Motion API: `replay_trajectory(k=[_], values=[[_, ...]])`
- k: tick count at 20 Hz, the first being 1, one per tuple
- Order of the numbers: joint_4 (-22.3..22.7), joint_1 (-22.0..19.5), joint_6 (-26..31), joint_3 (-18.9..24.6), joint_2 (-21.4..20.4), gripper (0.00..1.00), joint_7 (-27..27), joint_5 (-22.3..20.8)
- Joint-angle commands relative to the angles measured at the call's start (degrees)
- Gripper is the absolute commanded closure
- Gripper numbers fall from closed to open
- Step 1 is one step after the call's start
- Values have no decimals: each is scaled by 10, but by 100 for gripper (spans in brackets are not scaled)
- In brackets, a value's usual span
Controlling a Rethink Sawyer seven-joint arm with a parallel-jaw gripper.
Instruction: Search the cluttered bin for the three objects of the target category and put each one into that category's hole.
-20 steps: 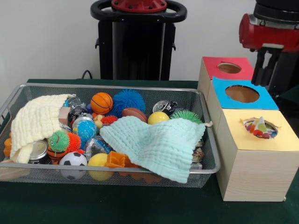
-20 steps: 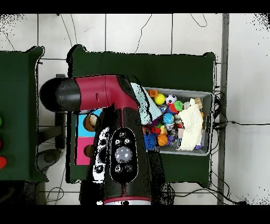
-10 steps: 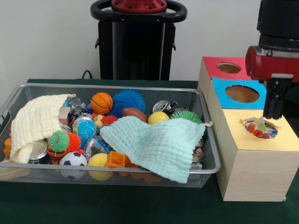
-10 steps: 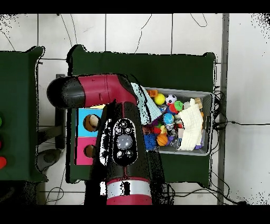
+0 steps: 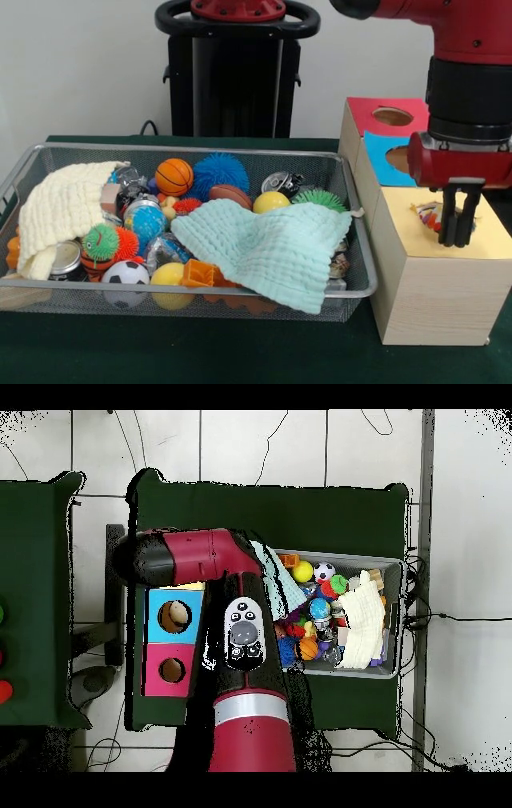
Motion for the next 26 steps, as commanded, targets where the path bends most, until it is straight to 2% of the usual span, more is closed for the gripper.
replay_trajectory(k=[1, 5, 7, 14, 16, 19, 26], values=[[26, -16, 53, 31, 14, 100, 28, 6], [67, -5, 87, 26, -20, 100, 29, 10], [76, 3, 92, 28, -24, 100, 37, 14], [90, 21, 79, 32, -12, 100, 64, 22], [89, 14, 73, 39, 9, 100, 64, 28], [68, 18, 55, 29, 35, 100, 56, 14], [86, 16, 41, 27, 33, 100, 57, 13]])
